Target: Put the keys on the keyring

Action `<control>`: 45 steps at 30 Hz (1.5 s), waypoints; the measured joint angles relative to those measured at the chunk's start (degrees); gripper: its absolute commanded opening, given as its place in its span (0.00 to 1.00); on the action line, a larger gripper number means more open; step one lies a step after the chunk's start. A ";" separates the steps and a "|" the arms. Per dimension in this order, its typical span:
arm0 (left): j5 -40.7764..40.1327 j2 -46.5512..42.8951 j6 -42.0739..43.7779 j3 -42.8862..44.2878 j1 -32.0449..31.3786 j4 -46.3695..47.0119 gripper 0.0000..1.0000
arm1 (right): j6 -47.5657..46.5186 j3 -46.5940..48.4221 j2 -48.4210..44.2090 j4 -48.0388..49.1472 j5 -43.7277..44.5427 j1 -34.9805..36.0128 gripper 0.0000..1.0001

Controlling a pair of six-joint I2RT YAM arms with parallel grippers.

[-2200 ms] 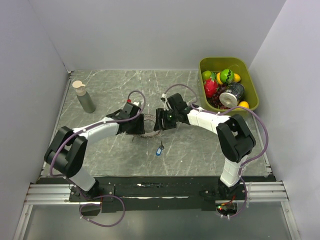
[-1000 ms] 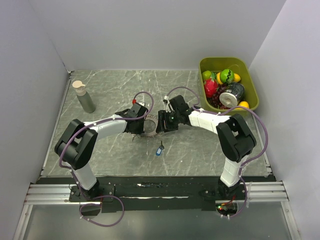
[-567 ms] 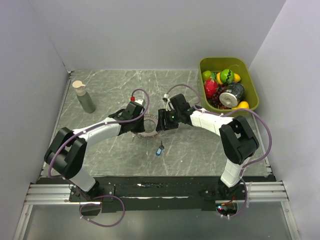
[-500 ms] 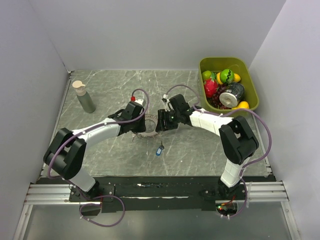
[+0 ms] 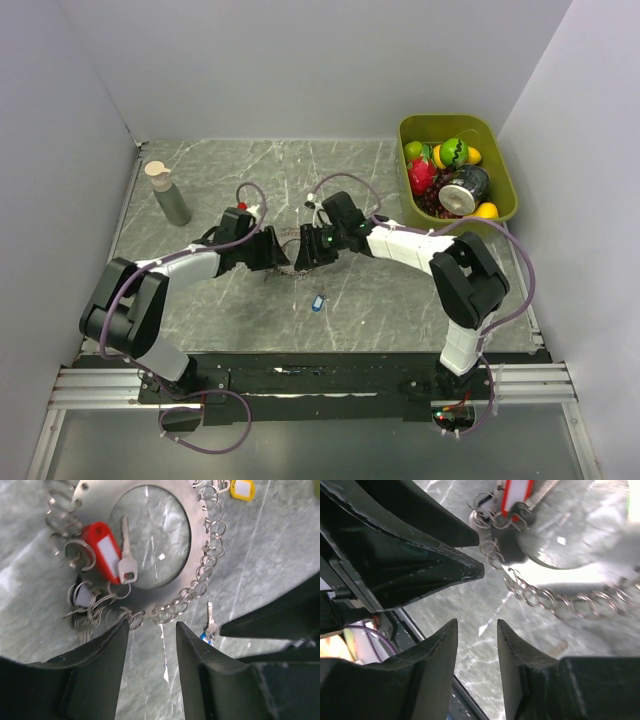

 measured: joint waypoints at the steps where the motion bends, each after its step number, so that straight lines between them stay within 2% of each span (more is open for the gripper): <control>1: 1.40 -0.33 -0.39 -0.96 1.01 0.90 0.46 | 0.50 0.22 0.63 0.57 -0.44 0.09 0.43; 8: 8.70 -1.07 -2.23 -4.07 2.80 5.79 0.42 | 3.96 1.20 6.03 2.21 -1.70 0.28 0.38; 17: 12.50 -0.90 -3.61 -4.42 2.97 9.09 0.41 | 6.36 2.14 8.44 3.28 -1.66 0.28 0.36; 39: 13.00 0.74 -4.02 -4.39 3.30 9.79 0.39 | 8.96 2.67 11.23 4.63 0.68 0.28 0.33; 45: 13.00 0.90 -4.00 -4.31 3.30 9.81 0.39 | 10.54 2.67 12.85 6.91 -0.28 0.28 0.24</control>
